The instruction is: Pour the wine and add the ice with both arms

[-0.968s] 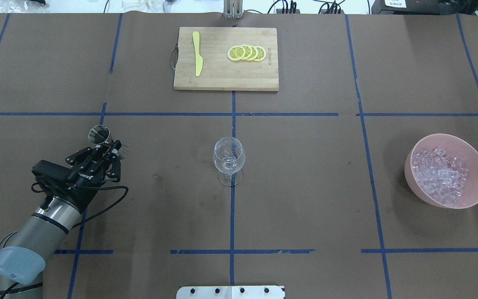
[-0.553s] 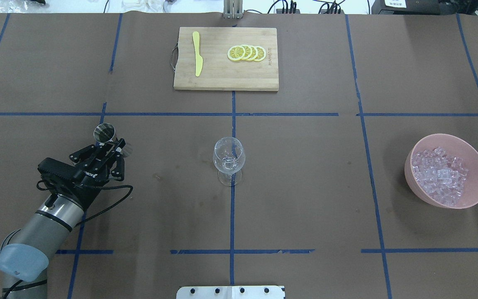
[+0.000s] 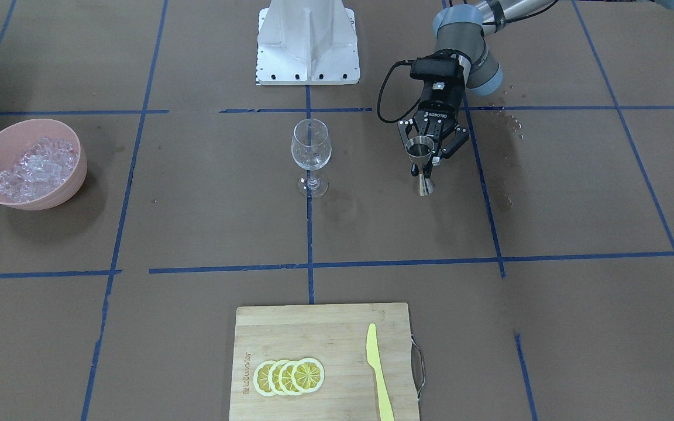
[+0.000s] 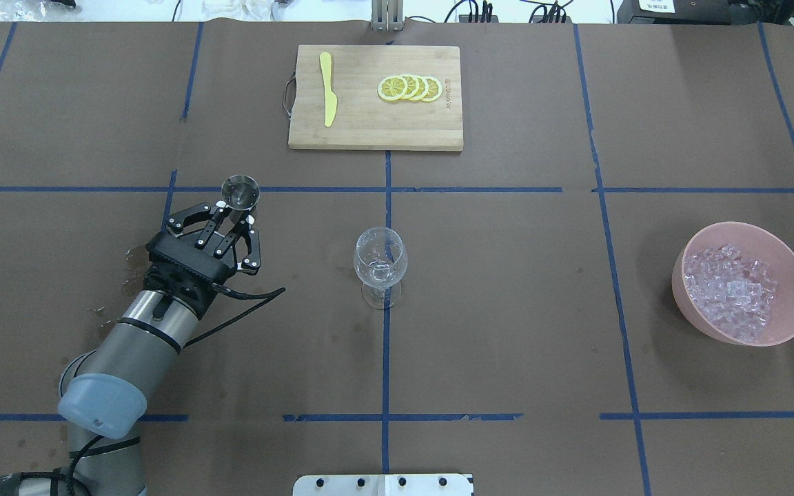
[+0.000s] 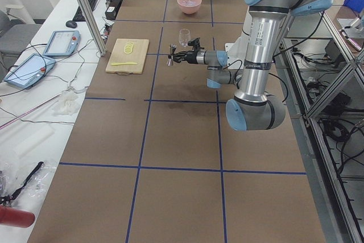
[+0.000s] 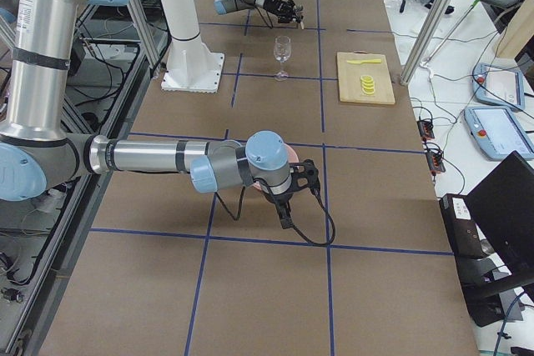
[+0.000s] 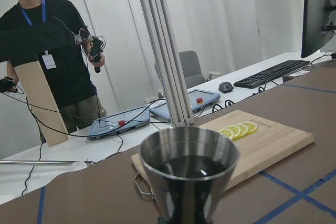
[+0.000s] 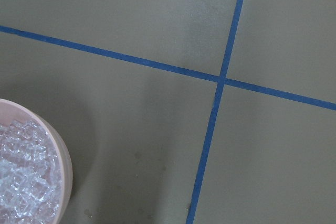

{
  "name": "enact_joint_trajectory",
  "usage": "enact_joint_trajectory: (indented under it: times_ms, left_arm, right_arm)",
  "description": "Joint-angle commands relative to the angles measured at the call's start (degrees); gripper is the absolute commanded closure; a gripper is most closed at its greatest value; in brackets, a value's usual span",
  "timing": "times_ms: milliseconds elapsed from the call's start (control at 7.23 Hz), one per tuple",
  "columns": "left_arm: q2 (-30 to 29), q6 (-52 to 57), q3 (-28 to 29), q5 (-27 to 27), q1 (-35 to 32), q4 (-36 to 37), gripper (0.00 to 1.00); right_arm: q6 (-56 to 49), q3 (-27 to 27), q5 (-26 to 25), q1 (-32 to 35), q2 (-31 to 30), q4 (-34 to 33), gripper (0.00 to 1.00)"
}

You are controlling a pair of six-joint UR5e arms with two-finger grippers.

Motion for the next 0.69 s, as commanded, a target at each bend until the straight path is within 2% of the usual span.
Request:
enact_joint_trajectory:
  times_ms: [0,277,553]
  left_arm:
    - [-4.2,3.2,-2.8,0.1,0.2,11.0,1.0]
    - [-7.9,6.5,-3.8,0.3,0.6,13.6,1.0]
    - [-8.5,6.3,-3.3,0.3,2.5,13.7,1.0]
  right_arm:
    - [0.0,0.0,0.0,0.0,-0.2,-0.1,0.0]
    - [0.1,-0.5,0.0,0.0,-0.2,-0.1,0.0]
    - [0.1,-0.6,0.0,0.0,-0.4,-0.1,0.0]
